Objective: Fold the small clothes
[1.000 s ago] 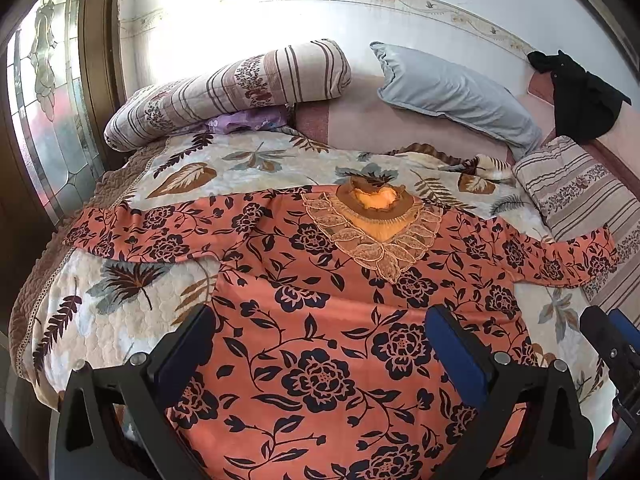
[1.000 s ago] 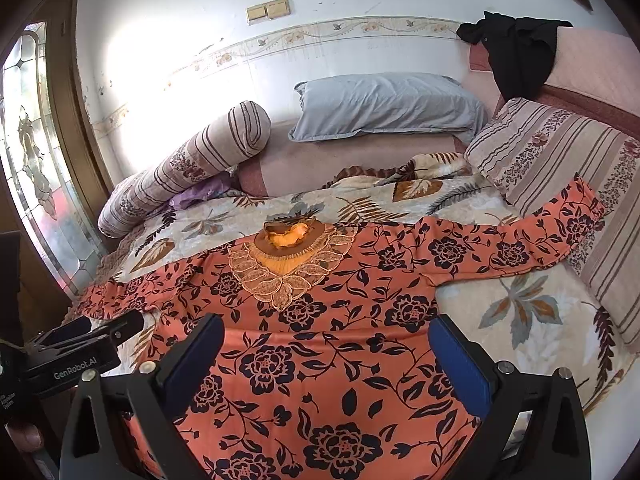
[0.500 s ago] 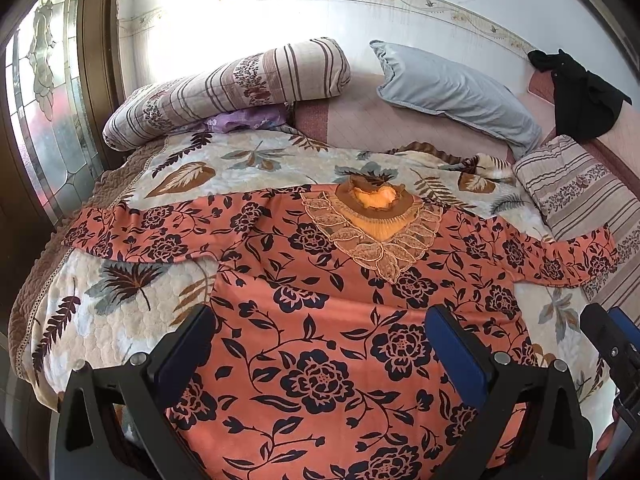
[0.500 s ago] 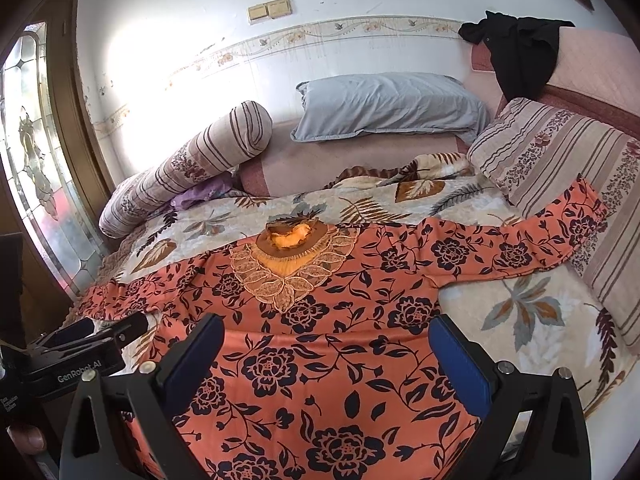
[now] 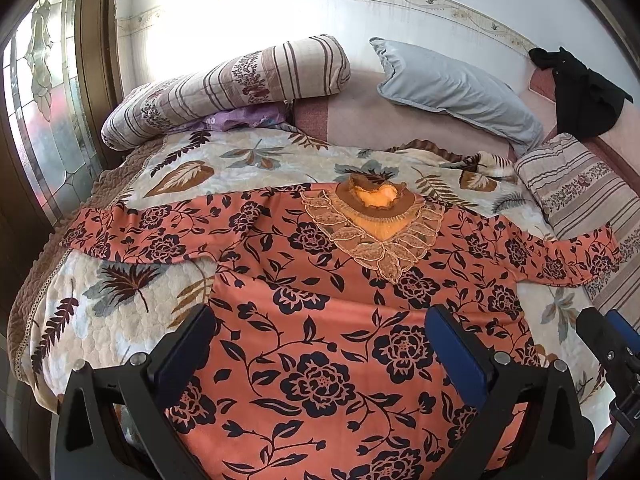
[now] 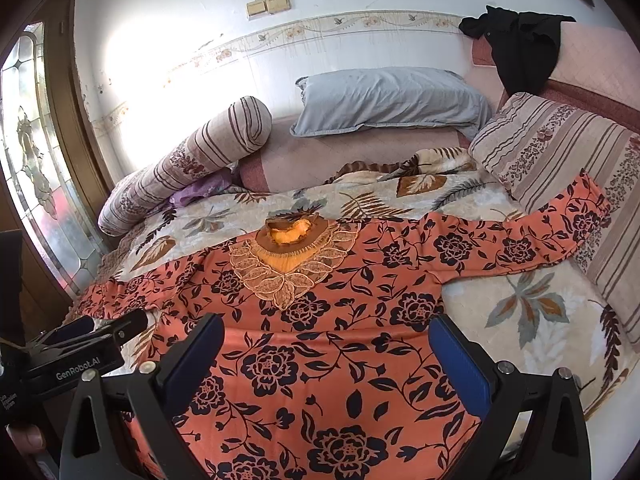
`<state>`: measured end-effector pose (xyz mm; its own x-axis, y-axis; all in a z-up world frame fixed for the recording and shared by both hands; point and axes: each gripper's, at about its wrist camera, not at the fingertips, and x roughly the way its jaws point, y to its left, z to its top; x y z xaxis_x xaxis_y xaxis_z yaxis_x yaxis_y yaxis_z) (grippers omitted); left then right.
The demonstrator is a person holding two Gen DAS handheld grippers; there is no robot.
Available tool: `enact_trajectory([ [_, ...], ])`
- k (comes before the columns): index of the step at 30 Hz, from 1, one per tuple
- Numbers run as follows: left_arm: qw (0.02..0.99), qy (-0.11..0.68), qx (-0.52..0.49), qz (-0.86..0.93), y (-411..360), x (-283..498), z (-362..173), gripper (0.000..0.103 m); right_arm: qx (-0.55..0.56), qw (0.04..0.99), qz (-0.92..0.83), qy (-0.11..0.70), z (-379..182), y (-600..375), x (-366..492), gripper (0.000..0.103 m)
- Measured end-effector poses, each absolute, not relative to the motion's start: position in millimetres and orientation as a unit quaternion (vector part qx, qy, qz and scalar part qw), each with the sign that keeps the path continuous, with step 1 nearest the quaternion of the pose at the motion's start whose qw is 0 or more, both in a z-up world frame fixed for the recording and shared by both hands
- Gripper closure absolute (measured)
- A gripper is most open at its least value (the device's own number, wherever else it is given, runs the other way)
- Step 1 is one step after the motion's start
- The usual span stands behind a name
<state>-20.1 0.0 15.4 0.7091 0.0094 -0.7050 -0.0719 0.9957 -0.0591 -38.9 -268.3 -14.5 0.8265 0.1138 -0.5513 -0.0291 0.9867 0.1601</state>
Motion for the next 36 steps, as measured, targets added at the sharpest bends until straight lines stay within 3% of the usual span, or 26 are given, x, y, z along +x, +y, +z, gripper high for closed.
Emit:
enact_trajectory([
  [12,0.917,0.392,-0.065,0.015,17.2,-9.9,-0.4,0.000,0.112,0.944,0.062,0.305,-32.2,-289.3,-23.0,0.000],
  [17,0.894,0.436,-0.084,0.049,55.2,6.1,-40.8,0.000,0.223,0.917,0.032,0.329,-67.2,-389.0,4.1,0.000],
  [20,0.882,0.455,-0.098,0.079,83.2,13.1,-61.3,0.000,0.337,0.860,-0.049,0.379,-108.6,-477.8,25.9,0.000],
  [22,0.876,0.461,-0.105,0.096,99.9,17.0,-71.1,0.000,0.366,0.846,-0.121,0.367,-121.6,-537.9,44.3,0.001],
  [27,0.871,0.461,-0.112,0.130,131.4,29.3,-84.7,0.000,0.316,0.871,-0.229,0.297,-104.2,-643.1,101.6,0.009],
  [32,0.871,0.450,-0.131,0.146,152.2,40.3,-92.0,0.000,0.261,0.870,-0.282,0.310,-96.9,-681.8,153.6,0.010],
  [33,0.872,0.449,-0.133,0.146,155.6,41.5,-94.3,0.000,0.244,0.868,-0.291,0.320,-97.5,-680.1,163.3,0.014],
  [35,0.871,0.449,-0.134,0.146,161.6,43.5,-99.5,0.000,0.213,0.862,-0.310,0.339,-99.7,-679.1,182.1,0.046],
  [36,0.871,0.449,-0.134,0.146,164.9,43.2,-101.6,0.000,0.207,0.858,-0.312,0.352,-100.6,-679.0,189.7,0.095],
])
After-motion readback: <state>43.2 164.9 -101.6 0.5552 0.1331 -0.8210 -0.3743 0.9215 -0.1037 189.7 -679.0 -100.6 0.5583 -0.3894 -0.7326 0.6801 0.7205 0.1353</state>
